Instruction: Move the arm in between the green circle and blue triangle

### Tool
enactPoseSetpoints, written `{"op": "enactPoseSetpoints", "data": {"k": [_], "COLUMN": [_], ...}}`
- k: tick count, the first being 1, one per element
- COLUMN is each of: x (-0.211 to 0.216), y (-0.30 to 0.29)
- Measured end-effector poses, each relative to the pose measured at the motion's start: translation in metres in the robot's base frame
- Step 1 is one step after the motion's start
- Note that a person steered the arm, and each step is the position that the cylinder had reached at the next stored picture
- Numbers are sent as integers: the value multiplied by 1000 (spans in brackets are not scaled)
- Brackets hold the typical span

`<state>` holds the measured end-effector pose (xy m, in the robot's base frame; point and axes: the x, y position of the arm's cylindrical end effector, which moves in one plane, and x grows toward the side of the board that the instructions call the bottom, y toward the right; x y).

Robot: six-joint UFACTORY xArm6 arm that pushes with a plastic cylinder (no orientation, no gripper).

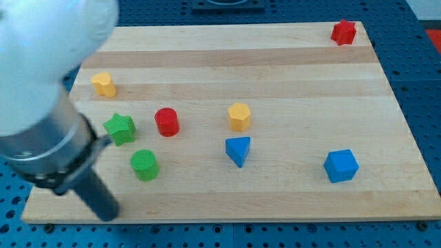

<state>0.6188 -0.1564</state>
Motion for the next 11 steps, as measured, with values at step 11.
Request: {"op": "enactPoseSetpoints", "data": {"k": [11], "x": [-113], "y": [77]}}
